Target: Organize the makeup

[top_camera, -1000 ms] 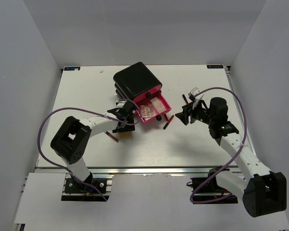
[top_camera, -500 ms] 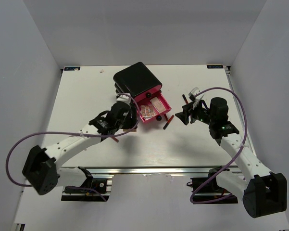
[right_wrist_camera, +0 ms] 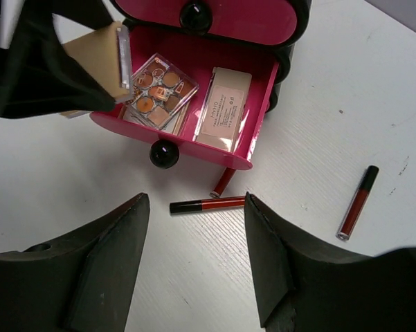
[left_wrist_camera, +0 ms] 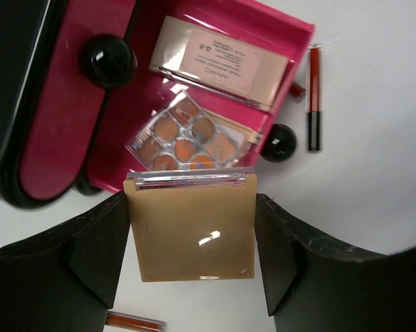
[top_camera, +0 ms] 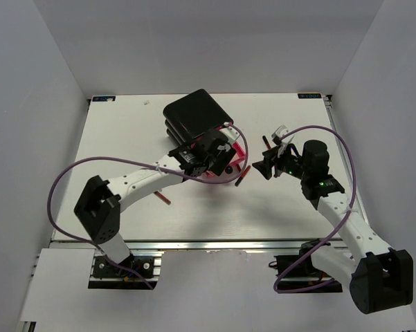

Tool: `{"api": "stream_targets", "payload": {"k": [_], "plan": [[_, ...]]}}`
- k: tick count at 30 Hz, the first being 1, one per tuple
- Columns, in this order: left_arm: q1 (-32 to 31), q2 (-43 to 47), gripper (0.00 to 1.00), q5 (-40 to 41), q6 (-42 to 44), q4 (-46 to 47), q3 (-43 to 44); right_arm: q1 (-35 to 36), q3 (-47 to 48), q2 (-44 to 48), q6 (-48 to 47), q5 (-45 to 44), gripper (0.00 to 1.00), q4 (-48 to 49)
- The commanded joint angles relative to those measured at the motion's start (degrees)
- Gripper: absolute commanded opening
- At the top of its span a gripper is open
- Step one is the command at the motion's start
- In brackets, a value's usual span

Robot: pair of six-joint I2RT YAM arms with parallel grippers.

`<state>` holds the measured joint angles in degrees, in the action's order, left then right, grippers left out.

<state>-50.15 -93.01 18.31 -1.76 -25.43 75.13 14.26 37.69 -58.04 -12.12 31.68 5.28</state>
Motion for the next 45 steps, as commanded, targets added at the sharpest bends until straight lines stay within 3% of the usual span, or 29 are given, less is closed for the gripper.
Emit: {"api": "stream_targets", "payload": {"k": [1, 10, 13, 14, 19, 23, 26, 27, 29, 30, 31, 32, 33, 36, 39, 41, 45], "plan": [[0.1, -1.6, 0.0, 4.3, 11.4, 0.2, 4.7, -0.3, 0.4, 2.1, -0.3, 0.1, 0.63, 1.4], [0.3, -9.8, 0.0, 4.0, 19.7, 5.9, 8.4, -0.3, -0.3, 3.8, -0.4, -0.5, 0.63, 0.3], [0.5, -10.0, 0.24, 3.4, 19.2, 7.1, 7.3, -0.3, -0.4, 4.2, -0.7, -0.6, 0.63, 0.1], [0.5, -9.8, 0.47, 3.5, 19.2, 7.5, 6.8, -0.3, -0.4, 4.2, -0.7, -0.6, 0.63, -0.1], [0.7, -8.5, 0.97, 4.5, 18.4, 10.2, 5.4, -0.3, -0.5, 4.1, -0.7, -0.4, 0.63, -0.3], [0.8, -8.3, 0.98, 4.6, 16.9, 10.0, 7.5, -0.3, -0.4, 3.7, -1.2, -0.2, 0.63, -0.4], [1.0, -7.2, 0.87, 4.3, 13.8, 9.3, 10.2, -0.2, -0.6, 3.5, -3.2, 1.7, 0.63, -1.4], [2.1, -6.5, 0.53, 4.1, 12.3, 9.6, 10.8, -0.3, -0.8, 3.5, -6.9, 3.3, 0.62, -2.0], [5.0, -4.7, 0.27, 1.7, 3.1, 9.0, 13.6, -0.3, -1.7, 3.3, -12.7, 9.4, 0.59, -4.3], [10.0, -4.5, 0.17, -0.6, -1.4, 6.3, 15.2, -0.3, -2.4, 2.9, -22.0, 12.1, 0.52, -5.8], [12.8, -4.5, 0.0, -6.6, -5.6, 4.4, 17.0, -0.3, -2.4, 1.5, -27.7, 17.7, 0.47, -8.9], [15.8, -4.9, 0.0, -10.3, -11.9, 2.9, 18.8, -0.2, -2.1, 0.4, -33.6, 19.8, 0.39, -14.5], [21.0, -5.1, 0.0, -14.2, -13.8, 1.1, 21.3, 0.0, -0.9, -0.9, -45.3, 22.3, 0.23, -17.6], [27.8, -5.2, 0.01, -25.7, -17.7, 3.0, 23.5, 0.9, 2.8, -8.1, -60.2, 21.0, 0.07, -29.3], [34.3, -7.9, 0.23, -30.6, -22.0, 3.8, 27.3, 4.6, 8.5, -17.4, -69.3, 13.4, 0.01, -33.3], [37.2, -11.0, 0.4, -33.7, -23.6, 1.7, 30.8, 6.0, 12.4, -23.9, -70.1, 8.6, 0.01, -32.2], [42.7, -21.2, 0.58, -39.4, -24.3, -2.6, 41.6, 9.6, 17.5, -32.3, -66.4, -0.5, 0.02, -23.6]]}}
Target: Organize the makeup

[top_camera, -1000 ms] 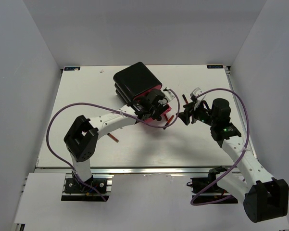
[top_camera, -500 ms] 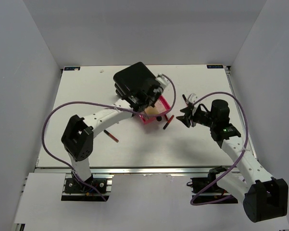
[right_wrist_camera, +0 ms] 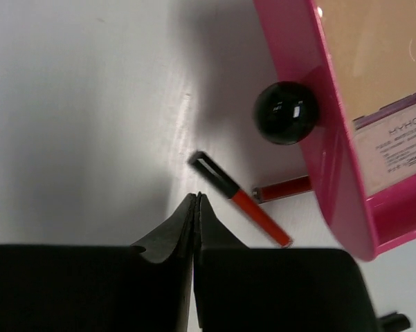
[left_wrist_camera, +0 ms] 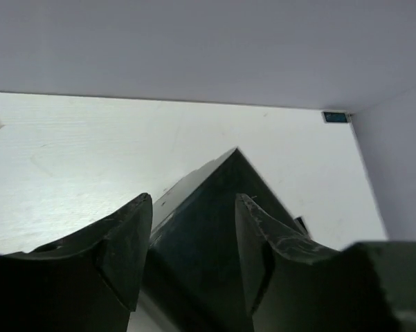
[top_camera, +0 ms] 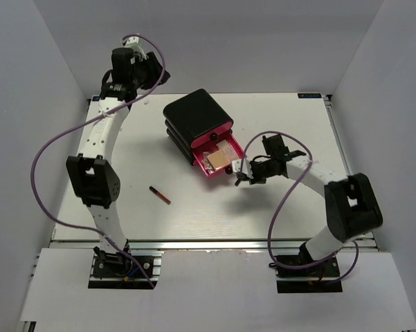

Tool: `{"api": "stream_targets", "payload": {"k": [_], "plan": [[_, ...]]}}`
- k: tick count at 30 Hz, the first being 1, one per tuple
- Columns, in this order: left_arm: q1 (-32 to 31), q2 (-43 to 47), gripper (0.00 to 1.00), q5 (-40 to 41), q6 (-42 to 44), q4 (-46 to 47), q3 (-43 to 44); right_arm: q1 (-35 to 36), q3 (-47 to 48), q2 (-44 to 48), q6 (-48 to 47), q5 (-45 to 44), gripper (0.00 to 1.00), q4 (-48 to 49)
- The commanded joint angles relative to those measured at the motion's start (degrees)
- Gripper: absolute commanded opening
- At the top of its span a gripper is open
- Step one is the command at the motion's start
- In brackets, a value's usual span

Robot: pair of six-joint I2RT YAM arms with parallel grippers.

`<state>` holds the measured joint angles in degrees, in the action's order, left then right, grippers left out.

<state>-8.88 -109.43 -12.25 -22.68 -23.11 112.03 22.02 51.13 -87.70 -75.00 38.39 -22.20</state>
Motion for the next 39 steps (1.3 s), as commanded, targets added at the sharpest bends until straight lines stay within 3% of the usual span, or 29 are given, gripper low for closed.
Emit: {"api": "stream_targets", "payload": {"k": [1, 3, 8, 19, 27, 31, 35, 36, 39], "plan": [[1.5, -8.7, 0.62, -10.4, -2.0, -5.5, 9.2, 2.1, 4.9, -5.3, -2.5, -8.4, 0.02, 5.7], [1.6, -12.1, 0.73, -13.3, -1.0, -7.4, 12.8, 2.9, 7.0, -8.5, -0.2, -10.9, 0.03, 10.5], [1.3, -17.1, 0.81, -12.9, 0.0, -8.9, 13.7, 4.3, 12.5, -13.7, 3.5, -14.3, 0.05, 16.5], [-2.5, -20.7, 0.79, -16.6, 1.2, -9.2, 8.6, 5.9, 22.9, -20.7, 10.7, -14.4, 0.07, 21.6], [-2.3, -21.4, 0.8, -14.7, 0.8, -10.0, 9.2, 7.6, 30.4, -26.9, 19.9, -17.4, 0.18, 26.3], [-1.1, -20.9, 0.81, -13.2, -1.0, -9.2, 9.6, 7.5, 27.0, -23.9, 20.4, -17.6, 0.2, 26.6], [2.1, -17.0, 0.84, -8.1, -5.2, -4.0, 8.2, 6.0, 17.8, -17.2, 24.2, -16.2, 0.21, 28.3], [2.8, -15.8, 0.9, -5.3, -7.0, -2.7, 7.8, 5.8, 16.8, -16.4, 28.4, -15.8, 0.23, 28.6], [5.5, -11.8, 0.98, -3.4, -10.7, 4.7, 5.7, 5.2, 14.5, -14.3, 39.5, -14.1, 0.47, 28.9]]}}
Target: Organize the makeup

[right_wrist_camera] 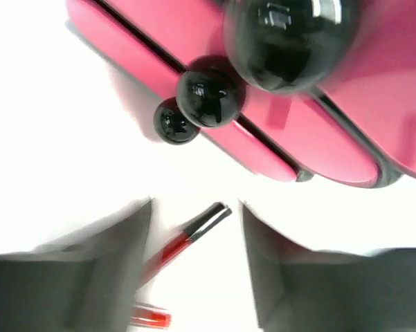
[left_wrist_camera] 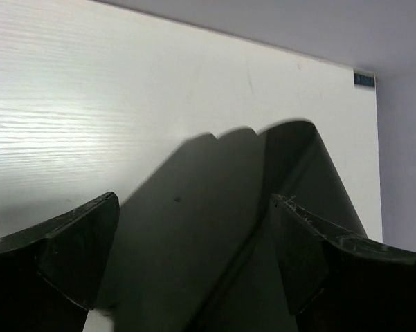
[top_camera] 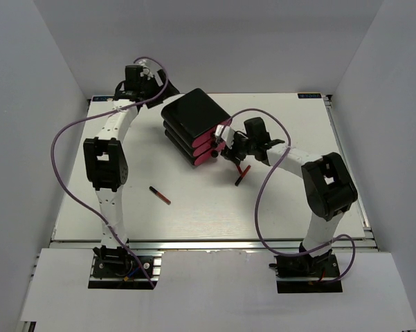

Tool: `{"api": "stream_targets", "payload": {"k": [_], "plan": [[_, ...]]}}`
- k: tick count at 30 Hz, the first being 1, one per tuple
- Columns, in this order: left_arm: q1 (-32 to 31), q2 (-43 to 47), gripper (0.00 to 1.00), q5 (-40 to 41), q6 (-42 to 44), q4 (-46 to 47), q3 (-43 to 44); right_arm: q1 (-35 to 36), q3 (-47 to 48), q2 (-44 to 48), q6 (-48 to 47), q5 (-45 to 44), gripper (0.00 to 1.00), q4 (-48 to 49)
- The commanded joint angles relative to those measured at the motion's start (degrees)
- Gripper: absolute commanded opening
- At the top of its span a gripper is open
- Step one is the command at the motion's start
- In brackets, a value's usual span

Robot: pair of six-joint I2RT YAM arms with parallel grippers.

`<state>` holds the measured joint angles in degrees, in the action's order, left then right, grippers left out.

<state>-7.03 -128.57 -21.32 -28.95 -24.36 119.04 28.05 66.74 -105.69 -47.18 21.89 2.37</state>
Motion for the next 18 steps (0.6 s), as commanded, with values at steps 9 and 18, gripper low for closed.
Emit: {"api": "stream_targets", "payload": {"k": [9, 18], "plan": [[6.0, 17.4, 0.98, 5.4, -5.3, 9.2, -9.8, 1.4, -0.3, -1.0, 47.2, -6.0, 0.89, 12.1], [6.1, 42.1, 0.98, 12.4, -8.3, 18.3, -44.5, 2.2, -0.1, -5.7, 63.5, -8.4, 0.8, 16.1]]}}
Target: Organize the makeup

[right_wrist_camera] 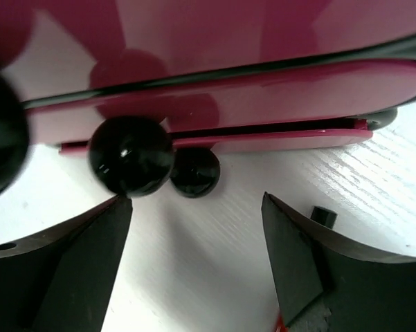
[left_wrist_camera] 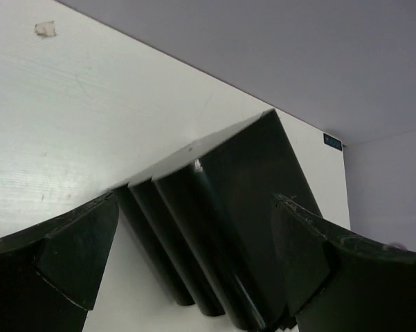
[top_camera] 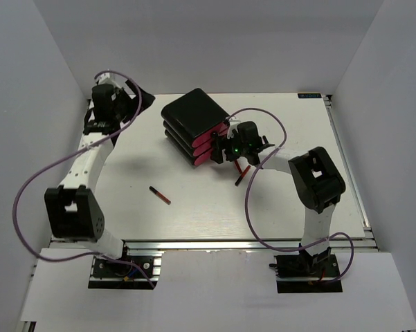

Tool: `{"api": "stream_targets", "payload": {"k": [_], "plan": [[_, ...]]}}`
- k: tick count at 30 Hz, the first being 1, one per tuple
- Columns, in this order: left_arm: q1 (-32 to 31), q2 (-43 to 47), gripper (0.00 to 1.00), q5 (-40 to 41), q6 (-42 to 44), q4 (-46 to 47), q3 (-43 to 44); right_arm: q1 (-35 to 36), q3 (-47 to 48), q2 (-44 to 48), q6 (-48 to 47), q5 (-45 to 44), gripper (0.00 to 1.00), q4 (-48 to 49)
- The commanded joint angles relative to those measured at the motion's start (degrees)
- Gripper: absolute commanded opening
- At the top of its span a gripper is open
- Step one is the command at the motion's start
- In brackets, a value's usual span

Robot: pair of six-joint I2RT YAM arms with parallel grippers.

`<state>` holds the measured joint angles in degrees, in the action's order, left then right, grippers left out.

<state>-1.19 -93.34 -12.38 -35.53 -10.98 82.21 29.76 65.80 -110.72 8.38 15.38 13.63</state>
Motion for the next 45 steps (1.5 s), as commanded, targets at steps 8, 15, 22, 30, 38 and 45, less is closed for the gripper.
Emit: {"api": "stream_targets", "payload": {"k": [8, 15, 22, 30, 38, 45], "plan": [[0.3, 24.1, 0.98, 6.8, -4.0, 5.3, -23.4, 0.7, 0.8, -4.6, 11.4, -3.6, 0.69, 12.1], [0.3, 36.9, 0.98, 8.2, -8.6, 4.2, -37.8, 0.8, -0.2, -6.4, 12.0, -2.5, 0.46, 15.6], [0.3, 43.0, 0.98, 9.0, -9.3, 1.1, -42.4, 0.7, -4.2, -5.9, 13.9, 0.4, 0.34, 21.3], [0.2, 47.7, 0.98, 8.3, -14.6, -0.2, -48.1, -0.7, -6.6, -4.7, 17.2, 1.8, 0.47, 23.4], [0.3, 52.6, 0.98, 9.0, -17.1, -2.9, -52.2, -0.7, -3.0, -7.7, 19.3, 2.3, 0.71, 23.9], [0.2, 53.7, 0.98, 9.1, -17.6, -4.9, -52.8, -0.8, -0.8, -10.7, 23.6, 2.0, 0.6, 27.3]]}}
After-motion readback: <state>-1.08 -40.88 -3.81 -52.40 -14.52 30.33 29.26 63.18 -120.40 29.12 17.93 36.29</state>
